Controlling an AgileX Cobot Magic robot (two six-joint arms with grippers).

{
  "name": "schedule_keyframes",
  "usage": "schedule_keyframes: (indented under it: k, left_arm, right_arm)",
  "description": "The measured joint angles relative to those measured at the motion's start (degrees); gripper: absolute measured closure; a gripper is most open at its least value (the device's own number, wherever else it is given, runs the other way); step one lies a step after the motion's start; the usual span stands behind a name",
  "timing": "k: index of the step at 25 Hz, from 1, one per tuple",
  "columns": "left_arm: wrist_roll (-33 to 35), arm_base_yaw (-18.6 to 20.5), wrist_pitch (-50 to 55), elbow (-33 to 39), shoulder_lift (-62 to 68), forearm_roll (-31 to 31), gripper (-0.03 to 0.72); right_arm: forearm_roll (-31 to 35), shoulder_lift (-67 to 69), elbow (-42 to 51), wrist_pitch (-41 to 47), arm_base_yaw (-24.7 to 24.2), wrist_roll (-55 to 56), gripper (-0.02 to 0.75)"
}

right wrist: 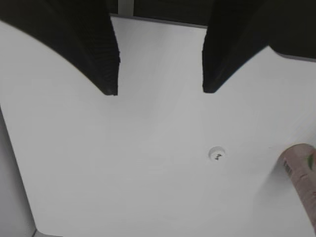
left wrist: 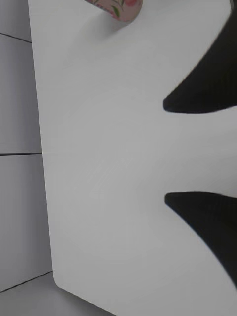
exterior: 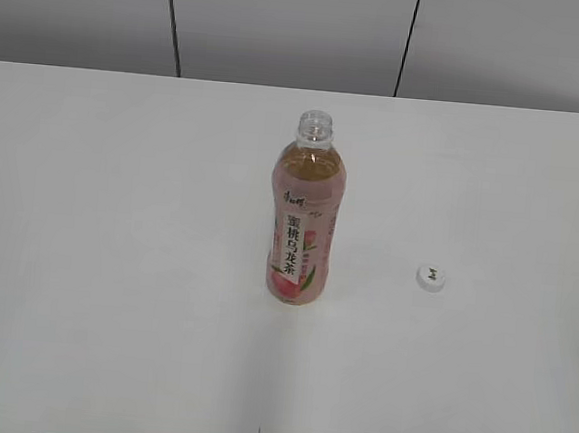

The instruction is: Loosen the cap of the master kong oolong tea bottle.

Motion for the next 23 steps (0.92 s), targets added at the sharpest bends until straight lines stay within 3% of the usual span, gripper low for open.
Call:
schedule_keyframes:
  k: [7,17,23]
  left_arm:
    - [0.0,1.0,0.0,0.0,0.0,0.0,0.369]
    - [0.0,1.2,0.0,0.0,0.0,-0.1,0.384]
    - [0.0,3.3,0.0,0.0,0.0,-0.1,0.384]
  right_arm:
    - [0.0,0.0,0.0,0.0,-15.3,0.0,0.325]
    - [0.0,0.0,0.0,0.0,-16.1,0.0,0.325]
    - [0.0,0.0,0.0,0.0,-16.1,0.0,0.325]
